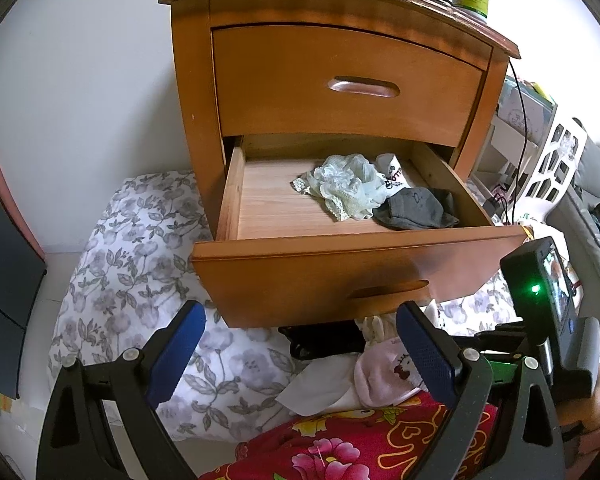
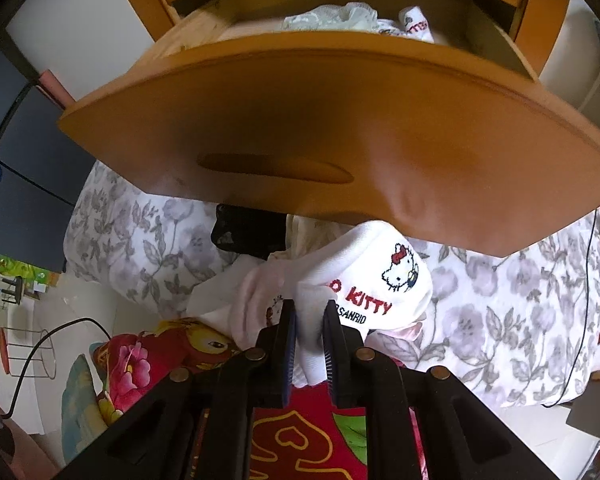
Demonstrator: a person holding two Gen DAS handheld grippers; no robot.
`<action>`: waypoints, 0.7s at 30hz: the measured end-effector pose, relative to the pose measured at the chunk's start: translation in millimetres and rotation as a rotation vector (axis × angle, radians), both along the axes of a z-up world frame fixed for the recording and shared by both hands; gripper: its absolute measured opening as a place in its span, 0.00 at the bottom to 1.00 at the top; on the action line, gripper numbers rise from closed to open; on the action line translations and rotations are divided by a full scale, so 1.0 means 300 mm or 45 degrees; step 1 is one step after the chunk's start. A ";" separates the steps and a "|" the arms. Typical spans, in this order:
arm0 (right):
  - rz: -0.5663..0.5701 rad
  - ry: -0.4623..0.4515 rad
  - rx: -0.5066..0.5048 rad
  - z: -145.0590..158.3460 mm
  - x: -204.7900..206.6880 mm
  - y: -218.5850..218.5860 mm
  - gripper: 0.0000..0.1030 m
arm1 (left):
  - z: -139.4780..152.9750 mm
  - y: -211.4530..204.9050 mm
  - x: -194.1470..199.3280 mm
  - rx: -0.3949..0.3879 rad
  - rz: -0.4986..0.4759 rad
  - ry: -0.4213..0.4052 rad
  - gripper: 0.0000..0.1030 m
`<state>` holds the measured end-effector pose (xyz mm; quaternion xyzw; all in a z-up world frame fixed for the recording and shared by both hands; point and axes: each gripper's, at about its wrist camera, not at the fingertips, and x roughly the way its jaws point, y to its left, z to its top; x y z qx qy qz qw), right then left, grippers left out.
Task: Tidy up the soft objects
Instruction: 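Lower the Hello Kitty sock onto the garment pile and open the right gripper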
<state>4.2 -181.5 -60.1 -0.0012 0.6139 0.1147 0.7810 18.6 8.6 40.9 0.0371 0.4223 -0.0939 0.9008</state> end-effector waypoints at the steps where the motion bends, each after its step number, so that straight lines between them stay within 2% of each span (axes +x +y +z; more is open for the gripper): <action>1: -0.001 0.000 0.000 0.004 0.001 -0.002 0.15 | 0.000 -0.001 0.000 0.000 -0.002 0.000 0.94; 2: -0.005 0.000 0.000 0.008 0.001 -0.004 0.15 | 0.000 -0.002 -0.001 0.001 -0.004 -0.001 0.94; 5: -0.015 -0.004 0.005 0.025 -0.001 -0.008 0.30 | 0.001 -0.004 -0.003 0.002 -0.007 -0.003 0.94; 6: -0.014 -0.011 0.004 0.032 -0.002 -0.007 0.31 | 0.002 -0.004 -0.004 0.003 -0.006 -0.004 0.94; 14: -0.044 -0.126 0.017 0.157 -0.023 -0.028 0.32 | 0.016 -0.003 -0.010 0.003 0.004 -0.022 0.94; 16: -0.058 -0.168 0.009 0.200 -0.033 -0.036 0.40 | 0.019 -0.003 -0.011 0.003 0.003 -0.024 0.94; 17: -0.066 -0.186 0.005 0.217 -0.038 -0.040 0.50 | 0.020 -0.004 -0.012 0.002 0.003 -0.025 0.94; 21: -0.098 -0.256 -0.016 0.283 -0.053 -0.058 0.61 | 0.022 -0.005 -0.015 0.005 0.003 -0.028 0.94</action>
